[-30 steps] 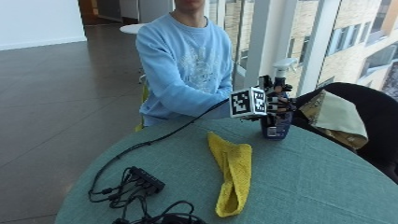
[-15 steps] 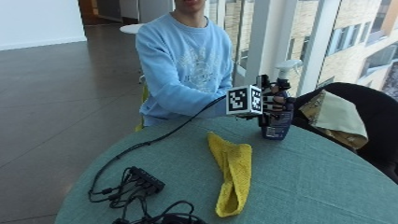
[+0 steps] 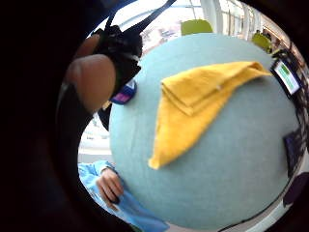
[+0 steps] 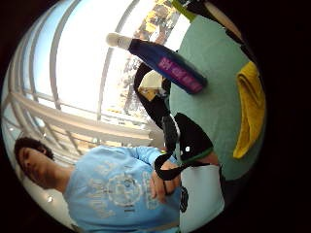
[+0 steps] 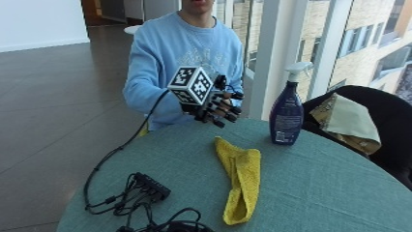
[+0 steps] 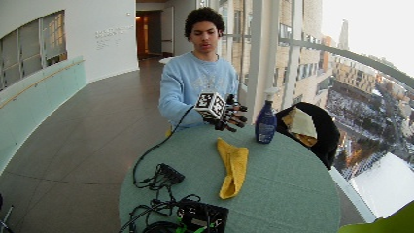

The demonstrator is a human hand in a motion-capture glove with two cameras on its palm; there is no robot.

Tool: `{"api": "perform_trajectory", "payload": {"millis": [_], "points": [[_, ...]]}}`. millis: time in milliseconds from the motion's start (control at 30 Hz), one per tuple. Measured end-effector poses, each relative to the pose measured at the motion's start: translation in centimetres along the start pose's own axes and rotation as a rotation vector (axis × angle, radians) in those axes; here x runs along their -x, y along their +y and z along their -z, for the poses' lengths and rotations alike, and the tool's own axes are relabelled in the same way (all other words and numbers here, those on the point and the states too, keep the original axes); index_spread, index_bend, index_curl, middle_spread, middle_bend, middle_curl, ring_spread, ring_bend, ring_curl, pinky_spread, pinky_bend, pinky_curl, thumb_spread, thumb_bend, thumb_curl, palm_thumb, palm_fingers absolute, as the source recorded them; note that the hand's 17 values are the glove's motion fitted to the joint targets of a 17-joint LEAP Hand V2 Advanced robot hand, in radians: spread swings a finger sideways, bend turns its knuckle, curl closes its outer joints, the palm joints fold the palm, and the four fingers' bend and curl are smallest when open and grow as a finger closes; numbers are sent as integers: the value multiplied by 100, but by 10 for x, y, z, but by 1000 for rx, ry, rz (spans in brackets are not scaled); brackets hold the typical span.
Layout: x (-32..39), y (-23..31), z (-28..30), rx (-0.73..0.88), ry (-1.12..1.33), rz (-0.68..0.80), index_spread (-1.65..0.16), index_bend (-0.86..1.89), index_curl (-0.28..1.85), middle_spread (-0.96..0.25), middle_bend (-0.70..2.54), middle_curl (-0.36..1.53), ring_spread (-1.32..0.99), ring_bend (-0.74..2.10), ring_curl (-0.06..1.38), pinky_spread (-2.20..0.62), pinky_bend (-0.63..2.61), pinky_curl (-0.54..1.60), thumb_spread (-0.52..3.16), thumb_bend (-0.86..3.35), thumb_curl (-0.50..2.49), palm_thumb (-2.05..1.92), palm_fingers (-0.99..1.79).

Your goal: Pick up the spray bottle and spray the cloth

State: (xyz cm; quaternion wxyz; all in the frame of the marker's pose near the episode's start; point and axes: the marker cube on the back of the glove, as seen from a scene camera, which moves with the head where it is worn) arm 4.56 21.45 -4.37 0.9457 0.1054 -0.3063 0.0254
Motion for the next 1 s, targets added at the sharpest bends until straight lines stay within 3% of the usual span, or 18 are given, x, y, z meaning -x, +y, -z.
{"api": "perform_trajectory", "payload": {"millis": [200,467,1000], "points": [[-41,75,30,-27,250,-74,-44,13,16,-5,25,39,2,46,33,25,47,36,109,-2,50,70,49],[-72,140,47,-27,411,-114,-44,13,18,-5,27,40,3,43,32,26,42,35,110,-2,47,70,51],[-84,158,66,2,539,-135,-43,13,21,-6,27,40,3,39,31,27,37,34,113,-2,43,72,54]]}}
